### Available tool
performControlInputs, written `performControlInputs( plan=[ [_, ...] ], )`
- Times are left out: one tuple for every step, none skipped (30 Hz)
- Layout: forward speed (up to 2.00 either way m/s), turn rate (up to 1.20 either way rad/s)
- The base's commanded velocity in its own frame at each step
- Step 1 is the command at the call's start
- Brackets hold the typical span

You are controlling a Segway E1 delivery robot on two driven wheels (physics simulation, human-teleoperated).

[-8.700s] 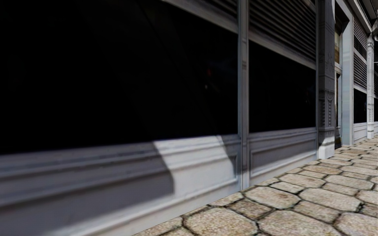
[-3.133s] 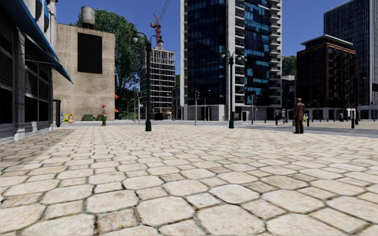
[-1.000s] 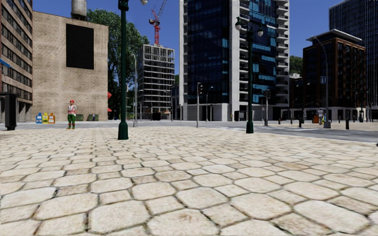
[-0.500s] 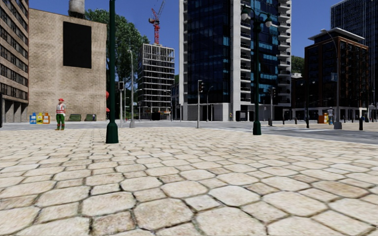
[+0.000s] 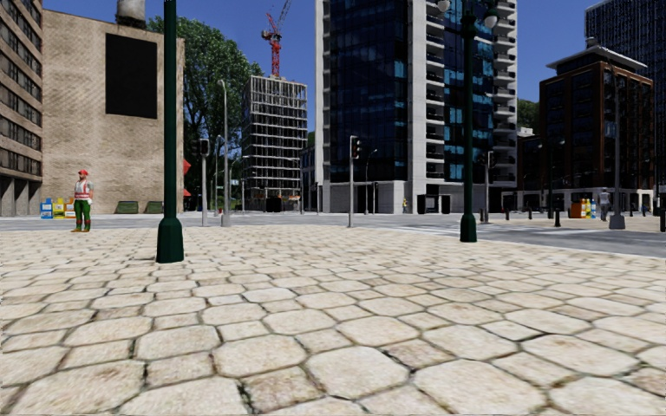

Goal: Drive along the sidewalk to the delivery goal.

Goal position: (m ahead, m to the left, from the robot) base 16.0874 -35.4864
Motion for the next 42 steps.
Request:
performControlInputs(
  plan=[
    [2.00,0.00],
    [2.00,0.00],
    [2.00,0.00],
    [2.00,0.00],
    [2.00,0.00],
    [2.00,0.00],
    [2.00,0.00],
    [2.00,0.00],
    [2.00,0.00],
    [2.00,0.00],
    [2.00,0.00],
    [2.00,0.00],
    [2.00,0.00],
    [2.00,0.00],
    [2.00,0.00],
    [2.00,0.00],
    [2.00,0.00],
    [2.00,0.00],
    [2.00,0.00],
    [2.00,0.00],
    [2.00,0.00],
    [2.00,0.00],
    [2.00,0.00],
    [2.00,0.00],
    [2.00,0.00],
    [2.00,0.00],
    [2.00,0.00],
    [2.00,0.00],
    [2.00,0.00],
    [2.00,0.00],
    [2.00,0.00],
    [2.00,0.00],
    [2.00,0.00],
    [2.00,0.00],
    [2.00,0.00],
    [2.00,0.00],
    [2.00,0.00],
    [2.00,0.00],
    [2.00,0.00],
    [2.00,0.00],
    [2.00,0.00],
    [2.00,0.00]
  ],
)
